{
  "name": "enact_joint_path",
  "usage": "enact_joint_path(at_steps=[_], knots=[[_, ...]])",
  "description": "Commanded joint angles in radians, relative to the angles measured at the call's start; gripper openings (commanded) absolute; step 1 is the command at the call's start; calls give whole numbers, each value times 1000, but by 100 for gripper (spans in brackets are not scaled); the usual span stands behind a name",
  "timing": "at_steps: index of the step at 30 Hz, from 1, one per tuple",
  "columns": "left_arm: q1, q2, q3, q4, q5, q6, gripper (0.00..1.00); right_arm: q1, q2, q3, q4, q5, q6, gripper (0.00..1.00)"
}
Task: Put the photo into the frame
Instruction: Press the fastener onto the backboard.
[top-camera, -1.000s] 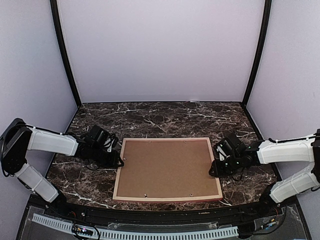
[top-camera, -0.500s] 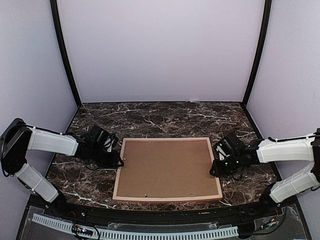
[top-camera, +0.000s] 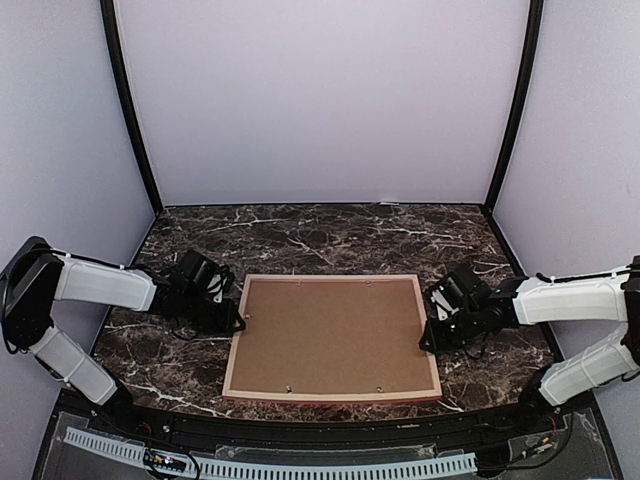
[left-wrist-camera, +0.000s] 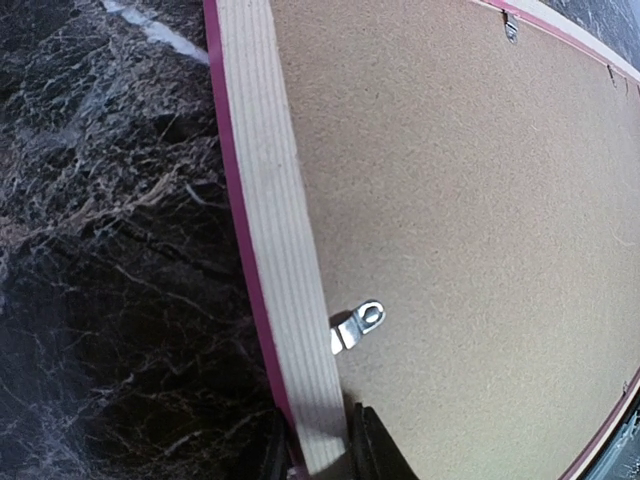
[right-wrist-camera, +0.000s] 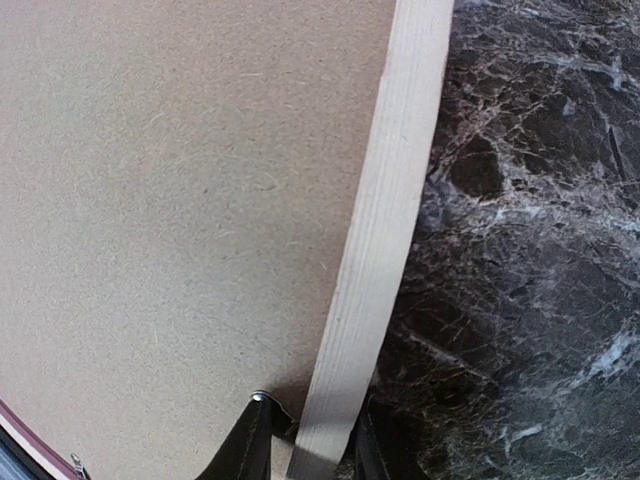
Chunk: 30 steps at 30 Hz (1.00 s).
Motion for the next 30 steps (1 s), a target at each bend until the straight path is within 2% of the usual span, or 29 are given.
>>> enact_joint_path(at_steps=[1,4,11,16,22,30], knots=[[-11,7,-3,-53,-26,23,21,13,22,-12,27,-87,-43,18],[-11,7,-3,-50,-25,24,21,13,27,-8,28,-87,-46,21],[-11,7,-5,-47,-21,22,22,12,-11,-4,15,-68,-24,39],[-11,0,-1,-45,-20,18,22,9,-53,-16,0,-64,31,48],[-11,-13,7,-43,-28,10,28,10,-101,-64,4,-78,119,51],[-11,-26,14,-31,-28,2,34,24,-143,-121,15,-88,179,49]])
